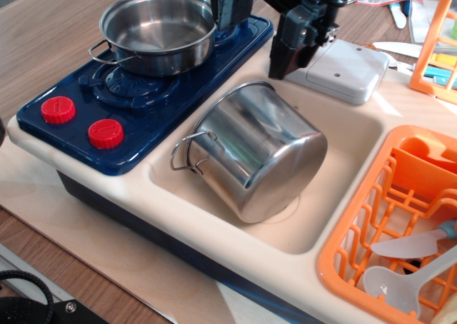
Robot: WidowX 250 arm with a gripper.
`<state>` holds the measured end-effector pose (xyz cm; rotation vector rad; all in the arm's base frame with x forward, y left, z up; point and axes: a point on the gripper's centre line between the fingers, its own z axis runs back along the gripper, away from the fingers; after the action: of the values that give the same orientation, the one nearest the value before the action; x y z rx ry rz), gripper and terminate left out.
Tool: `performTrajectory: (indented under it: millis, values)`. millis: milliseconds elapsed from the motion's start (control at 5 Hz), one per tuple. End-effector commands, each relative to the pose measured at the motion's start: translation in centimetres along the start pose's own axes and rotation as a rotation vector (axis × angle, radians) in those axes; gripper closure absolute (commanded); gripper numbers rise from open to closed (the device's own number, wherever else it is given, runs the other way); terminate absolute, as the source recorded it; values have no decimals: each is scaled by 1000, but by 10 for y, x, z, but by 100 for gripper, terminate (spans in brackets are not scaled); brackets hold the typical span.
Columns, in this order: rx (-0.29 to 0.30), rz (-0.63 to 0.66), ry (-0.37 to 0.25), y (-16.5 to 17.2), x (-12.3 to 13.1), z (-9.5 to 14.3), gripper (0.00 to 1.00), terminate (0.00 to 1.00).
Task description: Flip pot upright which is in sink
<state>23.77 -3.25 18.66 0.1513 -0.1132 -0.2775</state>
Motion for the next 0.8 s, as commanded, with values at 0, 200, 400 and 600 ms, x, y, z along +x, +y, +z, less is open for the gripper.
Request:
performTrajectory:
  millis: [0, 200, 400, 600]
  values:
    - [0, 0, 0, 0, 0, 0, 0, 0]
    - [-158, 27, 50, 4, 4, -7, 0, 0]
    - [-234, 29, 48, 7, 8, -16, 0, 0]
    - [-343, 52, 63, 11, 7, -24, 0, 0]
